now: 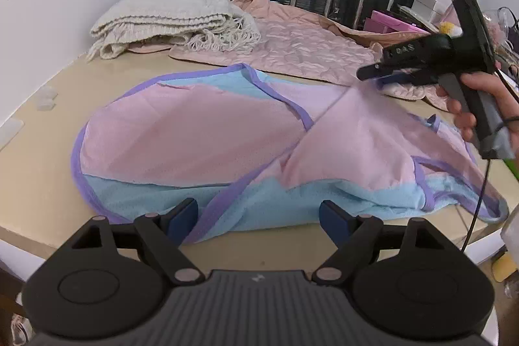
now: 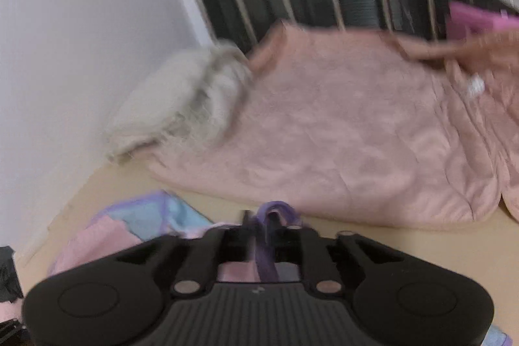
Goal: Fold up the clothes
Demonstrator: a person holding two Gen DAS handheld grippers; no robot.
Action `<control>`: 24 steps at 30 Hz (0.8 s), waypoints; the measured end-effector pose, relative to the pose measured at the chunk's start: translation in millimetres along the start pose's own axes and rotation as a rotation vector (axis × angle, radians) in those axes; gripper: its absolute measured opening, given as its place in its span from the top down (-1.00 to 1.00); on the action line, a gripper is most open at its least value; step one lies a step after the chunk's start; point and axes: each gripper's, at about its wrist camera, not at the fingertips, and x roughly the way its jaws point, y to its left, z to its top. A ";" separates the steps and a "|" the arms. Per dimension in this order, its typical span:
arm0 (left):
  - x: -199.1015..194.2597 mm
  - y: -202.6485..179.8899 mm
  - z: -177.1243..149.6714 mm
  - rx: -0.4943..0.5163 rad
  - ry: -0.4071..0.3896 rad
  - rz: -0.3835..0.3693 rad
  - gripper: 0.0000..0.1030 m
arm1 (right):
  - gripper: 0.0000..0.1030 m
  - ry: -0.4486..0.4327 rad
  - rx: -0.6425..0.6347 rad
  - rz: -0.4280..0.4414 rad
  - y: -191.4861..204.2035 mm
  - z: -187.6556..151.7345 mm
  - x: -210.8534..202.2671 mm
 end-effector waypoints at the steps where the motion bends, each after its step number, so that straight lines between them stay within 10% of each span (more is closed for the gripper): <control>1: -0.4 3.2 1.3 -0.018 0.003 -0.015 -0.62 | 0.06 0.001 0.012 -0.014 -2.2 -2.3 -5.9; 5: 1.0 21.7 5.6 -0.114 0.004 -0.122 -0.54 | 0.06 -0.089 -0.042 0.096 6.5 -53.4 -66.8; 8: 5.7 26.9 9.0 -0.136 0.007 -0.168 0.33 | 0.13 -0.040 -0.095 0.191 27.9 -102.1 -94.6; 13: 9.3 21.9 7.5 -0.077 0.020 -0.174 0.59 | 0.29 0.013 -0.164 0.207 54.6 -140.8 -94.6; 15: 7.9 21.9 7.3 -0.054 0.021 -0.171 0.93 | 0.82 0.033 -0.151 0.191 56.3 -143.9 -85.5; 24: -7.1 45.6 16.1 -0.031 0.046 -0.241 0.88 | 0.77 0.028 -0.020 0.380 32.4 -125.9 -140.8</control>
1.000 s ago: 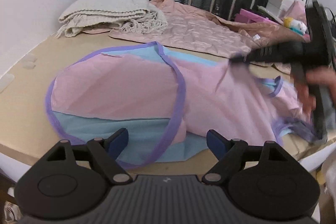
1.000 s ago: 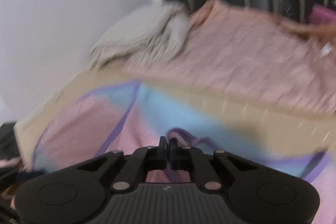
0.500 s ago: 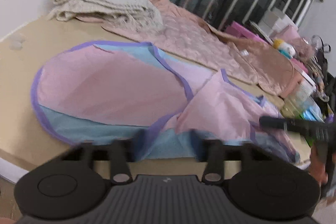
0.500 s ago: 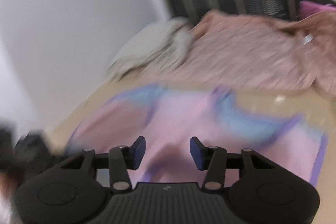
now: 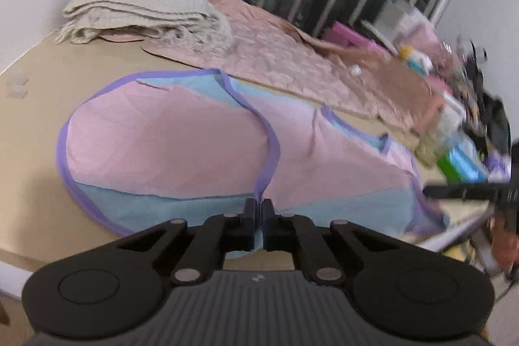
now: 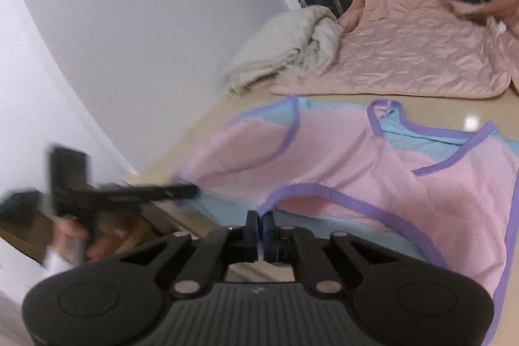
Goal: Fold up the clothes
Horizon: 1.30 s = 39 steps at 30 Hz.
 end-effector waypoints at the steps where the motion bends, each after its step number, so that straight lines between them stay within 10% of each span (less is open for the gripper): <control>1: 2.6 0.2 -1.0 -0.001 0.007 0.016 0.70 | 0.34 -0.005 -0.005 -0.023 -1.6 -1.3 -0.5; 4: 1.8 6.6 -7.2 -0.029 -0.002 0.023 0.16 | 0.03 0.008 -0.058 -0.132 2.5 -13.9 9.2; 12: -7.9 11.2 -23.7 0.069 -0.022 0.008 0.18 | 0.09 0.007 -0.190 -0.134 19.4 -49.6 37.1; 15: -9.5 12.0 -22.9 0.115 -0.011 0.033 0.28 | 0.96 0.028 -0.137 -0.158 12.3 -45.6 36.6; 18: -12.4 13.9 -21.6 0.152 0.012 0.046 0.28 | 0.98 0.061 -0.091 -0.215 -0.5 -39.7 23.7; 21: -14.2 11.4 -22.6 0.173 0.024 0.059 0.26 | 0.92 0.061 -0.094 -0.257 -0.5 -42.3 11.5; 25: -19.7 2.7 -14.0 0.143 0.006 0.032 0.09 | 0.33 -0.006 -0.108 -0.253 9.7 -43.4 -4.6; 33: 48.6 -12.0 94.1 -0.030 0.064 -0.041 -0.18 | 0.26 -0.109 -0.108 -0.315 -21.9 37.4 28.7; 39: 138.3 -1.5 142.5 -0.197 0.145 0.162 -0.18 | 0.27 -0.039 -0.034 -0.359 -69.8 104.5 107.1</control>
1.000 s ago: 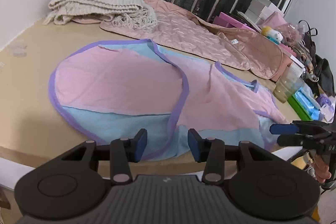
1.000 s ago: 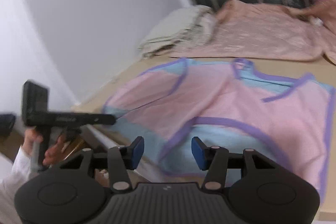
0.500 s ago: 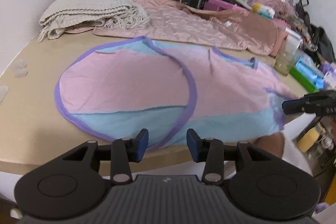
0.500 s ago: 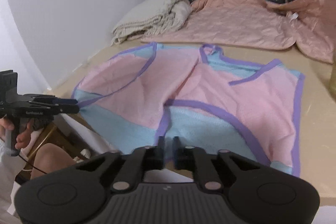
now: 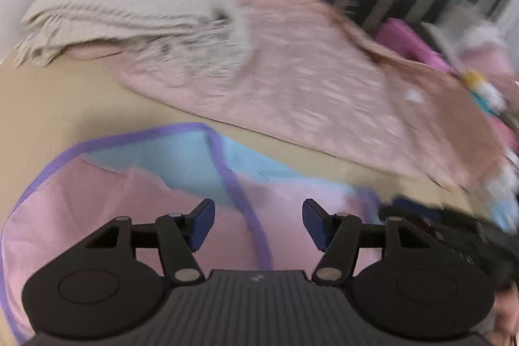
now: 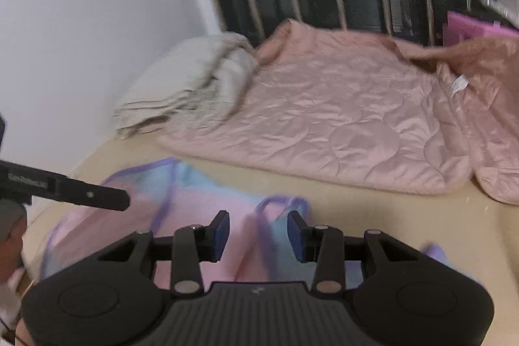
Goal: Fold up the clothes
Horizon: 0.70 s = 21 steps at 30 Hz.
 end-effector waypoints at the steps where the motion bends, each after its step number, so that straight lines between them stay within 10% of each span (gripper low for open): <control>1: 7.4 4.2 3.9 -0.033 0.008 0.000 -0.17 | 0.28 0.025 0.023 0.002 -3.6 4.1 11.6; 5: 29.8 21.2 12.6 -0.147 0.013 -0.022 0.05 | 0.34 0.081 0.064 0.040 -12.3 2.7 36.7; 7: 33.2 25.7 15.0 -0.180 0.005 -0.042 0.32 | 0.96 0.076 0.078 0.064 -15.2 2.0 37.3; 11: 41.3 30.6 14.9 -0.221 0.021 -0.134 0.91 | 0.97 -0.030 0.076 0.125 -16.3 2.7 11.4; 21: 33.6 39.3 13.3 -0.251 -0.044 -0.080 0.97 | 0.89 0.000 0.069 0.002 -35.1 -3.3 -9.7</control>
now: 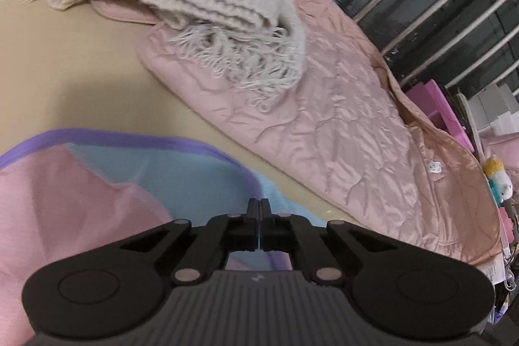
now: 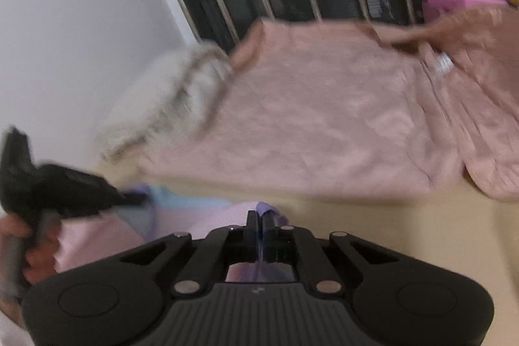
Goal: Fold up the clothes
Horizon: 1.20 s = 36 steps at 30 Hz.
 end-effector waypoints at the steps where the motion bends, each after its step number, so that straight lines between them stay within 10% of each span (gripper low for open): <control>1: -6.6 -0.7 -2.9 0.013 0.001 -0.007 0.90 | 0.84 0.024 -0.010 -0.008 0.3 -4.1 -0.1; 6: -59.1 -7.8 -51.9 0.217 0.030 -0.120 -0.01 | 0.17 -0.024 -0.097 0.064 15.5 -41.3 -50.1; 16: -114.8 9.4 -150.3 0.487 0.009 -0.066 0.15 | 0.20 -0.017 -0.173 0.052 30.4 -92.1 -80.5; 22: -128.0 13.6 -162.5 0.538 -0.051 -0.006 1.00 | 0.94 -0.024 -0.138 0.005 26.6 -90.4 -66.1; 28: -152.0 36.2 -165.9 0.475 -0.100 0.002 1.00 | 0.85 -0.061 -0.142 0.009 28.8 -81.5 -88.2; 36: -153.9 48.5 -168.6 0.489 -0.141 0.024 0.27 | 0.40 -0.050 -0.278 0.113 96.7 -3.6 -37.1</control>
